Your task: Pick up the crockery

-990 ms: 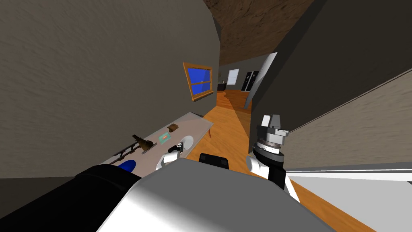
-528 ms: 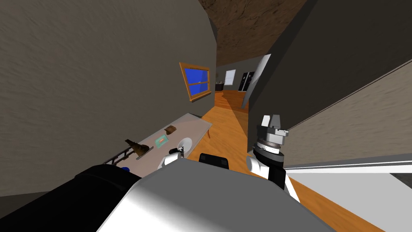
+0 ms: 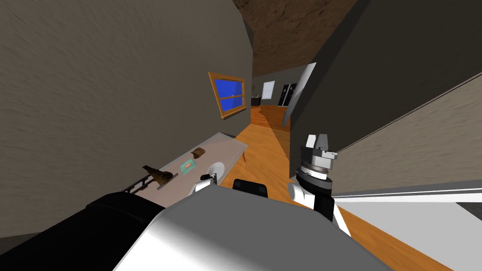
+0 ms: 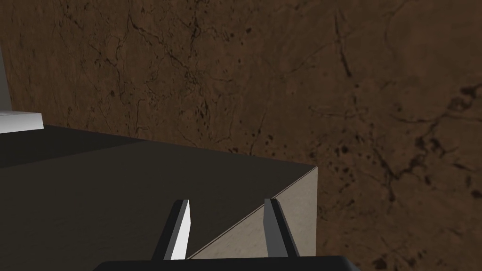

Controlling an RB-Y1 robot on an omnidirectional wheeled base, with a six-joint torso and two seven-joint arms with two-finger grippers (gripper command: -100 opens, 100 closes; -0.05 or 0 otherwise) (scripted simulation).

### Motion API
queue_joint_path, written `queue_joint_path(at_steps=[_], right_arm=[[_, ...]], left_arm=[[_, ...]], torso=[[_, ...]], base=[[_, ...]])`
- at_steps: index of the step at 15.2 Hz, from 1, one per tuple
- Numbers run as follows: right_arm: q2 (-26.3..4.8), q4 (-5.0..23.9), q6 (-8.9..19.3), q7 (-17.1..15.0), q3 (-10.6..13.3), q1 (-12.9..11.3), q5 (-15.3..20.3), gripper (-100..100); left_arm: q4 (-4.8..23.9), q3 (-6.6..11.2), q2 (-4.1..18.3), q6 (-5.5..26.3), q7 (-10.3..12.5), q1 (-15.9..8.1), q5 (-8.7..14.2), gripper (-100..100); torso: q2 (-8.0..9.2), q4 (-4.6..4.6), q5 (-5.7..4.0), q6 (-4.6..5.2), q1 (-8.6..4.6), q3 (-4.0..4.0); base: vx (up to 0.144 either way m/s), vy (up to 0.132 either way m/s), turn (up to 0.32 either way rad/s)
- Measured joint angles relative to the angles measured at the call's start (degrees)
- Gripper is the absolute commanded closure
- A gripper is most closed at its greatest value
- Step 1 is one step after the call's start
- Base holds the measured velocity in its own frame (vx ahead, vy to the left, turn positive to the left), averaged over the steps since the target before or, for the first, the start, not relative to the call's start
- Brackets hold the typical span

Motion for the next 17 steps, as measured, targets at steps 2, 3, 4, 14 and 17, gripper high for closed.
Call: queue_joint_path(at_steps=[2, 3, 4, 14, 17], right_arm=[[0.0, 0.0, 0.0, 0.0, 0.0, 0.0, 0.0, 0], [0.0, 0.0, 0.0, 0.0, 0.0, 0.0, 0.0, 0], [0.0, 0.0, 0.0, 0.0, 0.0, 0.0, 0.0, 0], [0.0, 0.0, 0.0, 0.0, 0.0, 0.0, 0.0, 0], [0.0, 0.0, 0.0, 0.0, 0.0, 0.0, 0.0, 0]], left_arm=[[2.02, -0.14, 0.0, -1.3, 0.03, -0.81, -0.22, -100], [2.9, -0.22, -0.07, -1.96, 0.08, -1.19, -0.41, -100], [3.06, -0.25, -0.09, -2.17, 0.1, -1.25, -0.46, 100], [-0.11, 0.06, 0.06, 0.0, 0.03, -0.05, 0.02, 100], [-2.4, 0.2, -0.06, 1.52, 0.05, 0.88, 0.17, 100]], torso=[[0.0, 0.0, 0.0, 0.0, 0.0, 0.0], [0.0, 0.0, 0.0, 0.0, 0.0, 0.0], [0.01, 0.0, -0.01, 0.0, -0.02, 0.01], [0.27, 0.19, -0.08, -0.07, -0.19, 0.23], [0.26, 0.18, -0.12, -0.07, -0.22, 0.22]], base=[[0.012, 0.019, 0.016], [0.008, 0.011, 0.002], [0.0, 0.0, 0.0], [-0.006, -0.009, -0.007], [-0.008, -0.014, -0.007]])
